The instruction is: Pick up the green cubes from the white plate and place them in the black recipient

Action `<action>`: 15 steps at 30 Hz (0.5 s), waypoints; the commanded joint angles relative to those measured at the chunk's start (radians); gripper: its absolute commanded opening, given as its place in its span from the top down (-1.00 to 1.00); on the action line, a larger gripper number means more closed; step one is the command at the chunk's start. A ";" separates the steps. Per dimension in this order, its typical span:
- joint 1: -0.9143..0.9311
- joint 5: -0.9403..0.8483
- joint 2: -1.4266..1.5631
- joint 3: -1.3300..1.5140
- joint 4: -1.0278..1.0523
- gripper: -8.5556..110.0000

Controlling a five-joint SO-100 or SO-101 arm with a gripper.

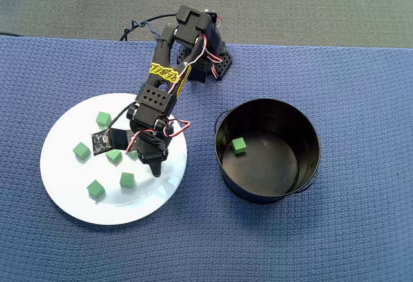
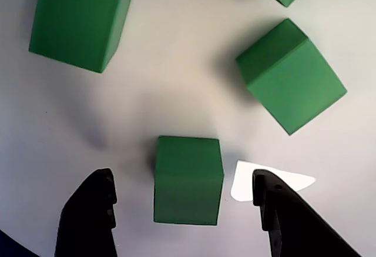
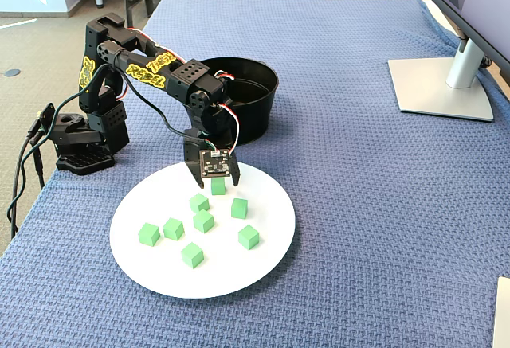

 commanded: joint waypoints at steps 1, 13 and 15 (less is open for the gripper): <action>0.005 -0.003 0.009 -0.035 -0.031 0.86; 0.017 0.121 0.178 -0.014 0.005 0.86; 0.015 0.175 0.265 -0.014 0.037 0.86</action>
